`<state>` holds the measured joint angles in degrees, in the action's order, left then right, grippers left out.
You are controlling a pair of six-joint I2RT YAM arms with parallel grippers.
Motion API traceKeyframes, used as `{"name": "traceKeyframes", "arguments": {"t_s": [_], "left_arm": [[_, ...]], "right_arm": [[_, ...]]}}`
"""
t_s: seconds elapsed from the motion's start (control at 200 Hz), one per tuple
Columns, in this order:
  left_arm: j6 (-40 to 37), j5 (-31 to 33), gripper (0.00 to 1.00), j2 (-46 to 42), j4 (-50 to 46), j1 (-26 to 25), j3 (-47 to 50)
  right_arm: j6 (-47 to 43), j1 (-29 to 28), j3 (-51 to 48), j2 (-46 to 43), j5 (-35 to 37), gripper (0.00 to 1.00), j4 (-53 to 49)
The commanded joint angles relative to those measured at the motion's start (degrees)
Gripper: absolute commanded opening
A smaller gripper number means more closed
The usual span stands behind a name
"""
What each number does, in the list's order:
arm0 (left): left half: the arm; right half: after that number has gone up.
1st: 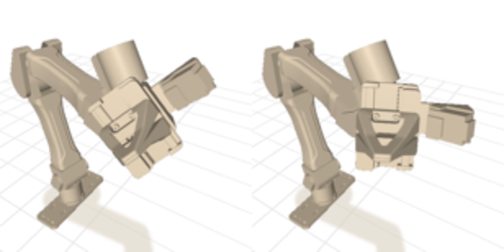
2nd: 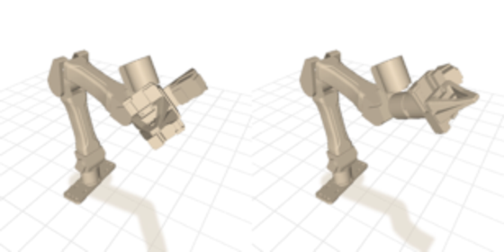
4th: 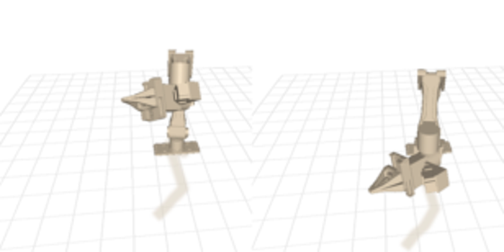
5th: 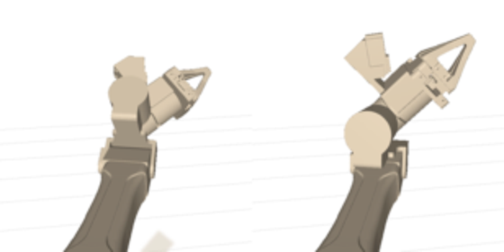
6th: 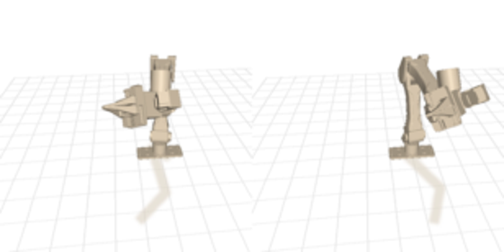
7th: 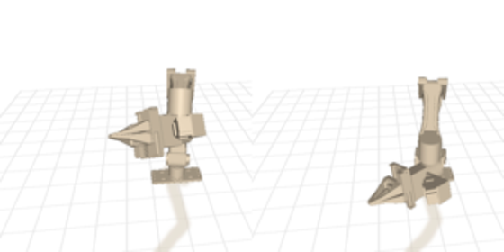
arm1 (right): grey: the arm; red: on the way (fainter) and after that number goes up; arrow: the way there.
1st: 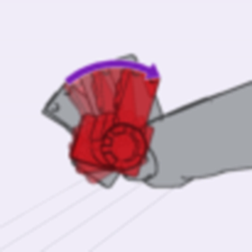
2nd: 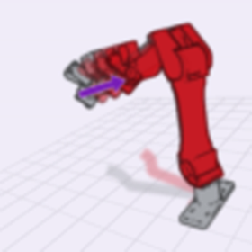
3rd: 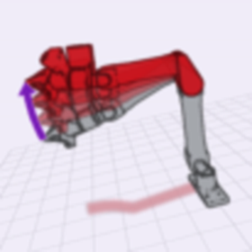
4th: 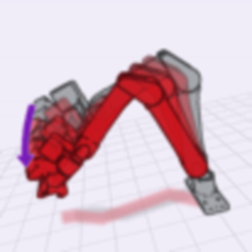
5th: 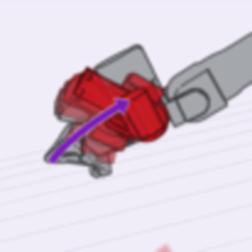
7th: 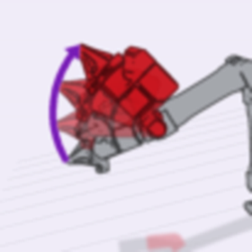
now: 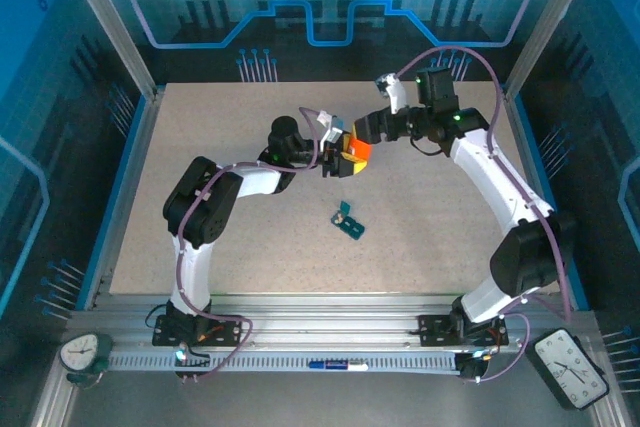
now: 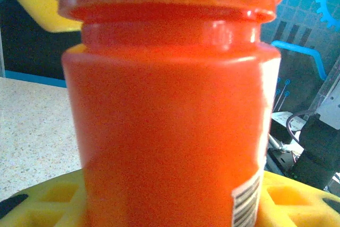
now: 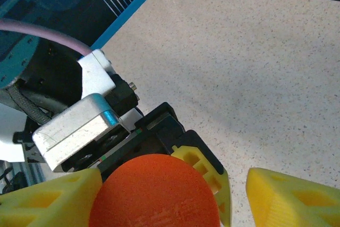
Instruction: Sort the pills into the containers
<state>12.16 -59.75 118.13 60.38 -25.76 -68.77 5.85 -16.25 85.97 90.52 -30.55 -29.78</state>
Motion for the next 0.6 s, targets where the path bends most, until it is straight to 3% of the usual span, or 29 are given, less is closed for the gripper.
{"name": "traceKeyframes", "arguments": {"t_s": [0.0, 0.41, 0.595], "left_arm": [[0.7, -1.7, 0.00, 0.4, 2.6, 0.3, -1.8], [-0.8, -1.7, 0.00, 0.2, 0.7, 0.3, -2.0], [-9.2, 1.0, 0.00, -2.3, -7.8, 0.3, -1.4]], "right_arm": [[-1.5, -0.8, 1.9, 0.9, -0.9, 0.66, -1.9], [-1.0, -1.1, 2.5, 1.4, 1.1, 0.35, -5.0], [-1.4, -2.0, 4.9, 2.5, 5.6, 0.29, -10.9]]}}
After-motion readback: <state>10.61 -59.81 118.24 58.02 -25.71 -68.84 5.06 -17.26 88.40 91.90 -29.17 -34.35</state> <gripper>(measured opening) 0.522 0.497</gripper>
